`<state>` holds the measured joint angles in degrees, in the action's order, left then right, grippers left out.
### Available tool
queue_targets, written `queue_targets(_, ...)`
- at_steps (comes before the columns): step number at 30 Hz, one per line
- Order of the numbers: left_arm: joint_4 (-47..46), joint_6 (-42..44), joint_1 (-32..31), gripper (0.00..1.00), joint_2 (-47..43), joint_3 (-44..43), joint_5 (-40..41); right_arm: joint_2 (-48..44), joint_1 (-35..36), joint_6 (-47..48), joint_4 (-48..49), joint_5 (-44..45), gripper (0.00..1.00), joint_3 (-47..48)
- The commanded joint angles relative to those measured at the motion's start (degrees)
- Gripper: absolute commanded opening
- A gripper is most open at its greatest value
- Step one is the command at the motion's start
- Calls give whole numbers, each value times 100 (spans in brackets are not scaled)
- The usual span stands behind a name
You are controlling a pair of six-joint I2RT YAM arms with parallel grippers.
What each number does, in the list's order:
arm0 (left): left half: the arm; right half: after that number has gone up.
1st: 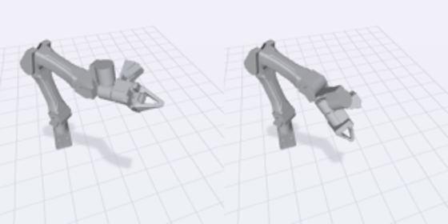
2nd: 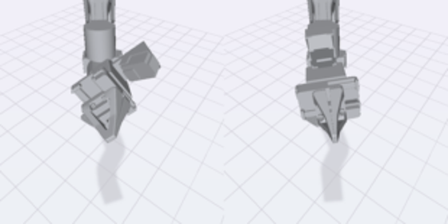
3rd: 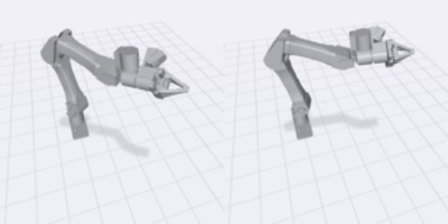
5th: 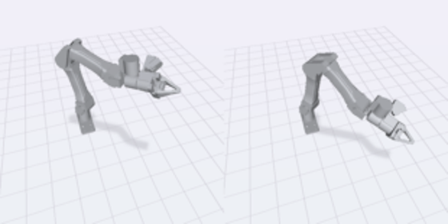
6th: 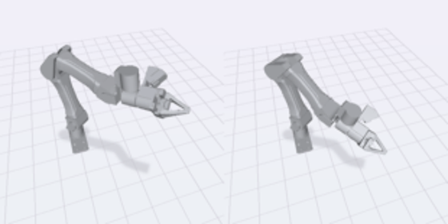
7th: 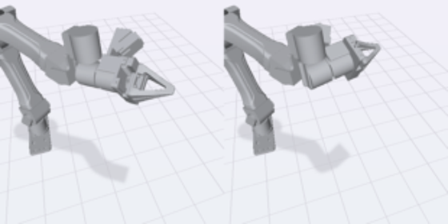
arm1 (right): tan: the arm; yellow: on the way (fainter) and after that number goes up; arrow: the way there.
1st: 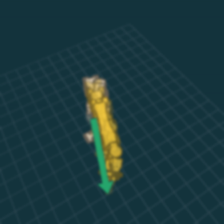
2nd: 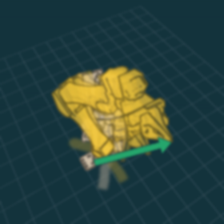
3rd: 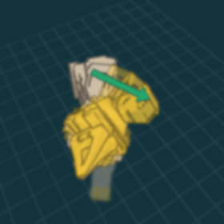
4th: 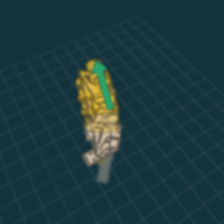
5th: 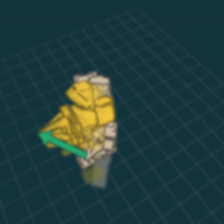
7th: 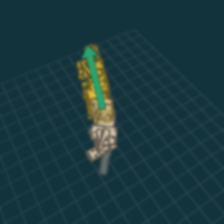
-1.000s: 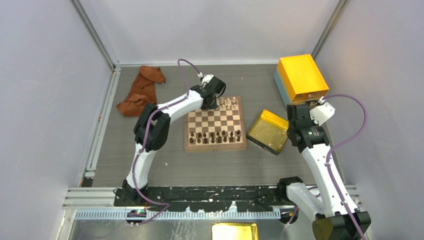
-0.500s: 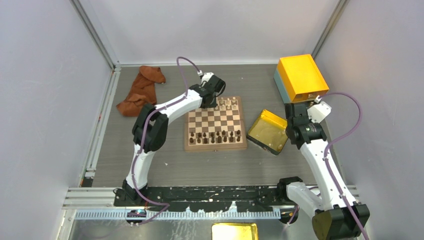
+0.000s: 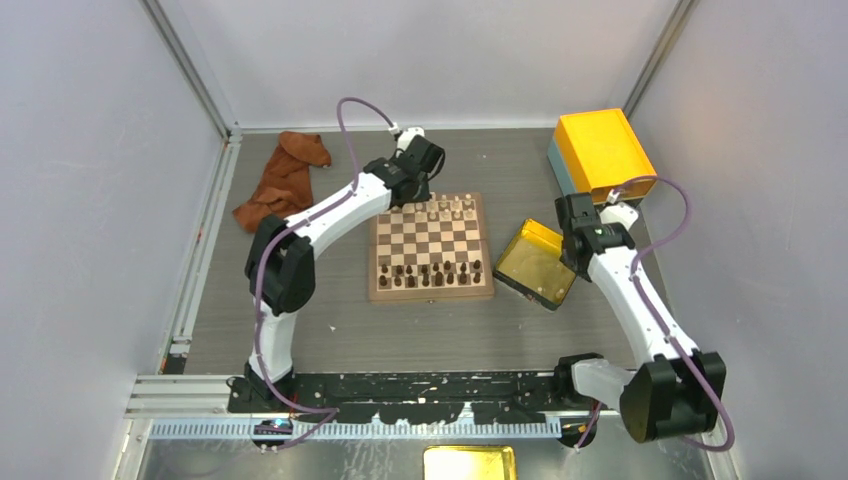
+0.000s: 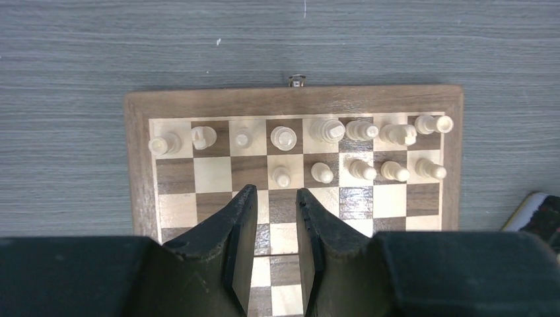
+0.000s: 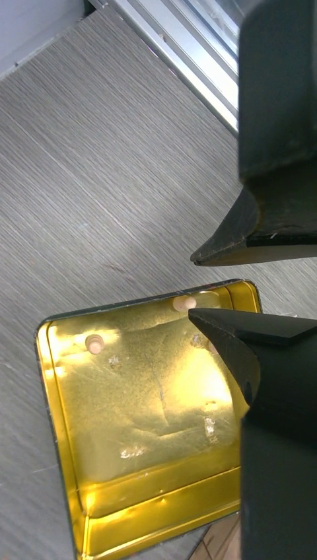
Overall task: Set up the chess pieces on the board
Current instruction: Place the chess piece on the chessboard, then pick up the chess piece from the storage box.
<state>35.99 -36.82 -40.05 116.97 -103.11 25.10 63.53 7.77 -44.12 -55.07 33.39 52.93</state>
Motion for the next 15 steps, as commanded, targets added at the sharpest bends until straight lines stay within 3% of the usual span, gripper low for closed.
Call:
queue_targets(1,41,276,-20,30,-722,-224,173,426,3,-38,-12,-275,35,371)
queue_targets(15,79,598,-20,29,-1380,387,24,1563,-105,39,612,-517,33,771)
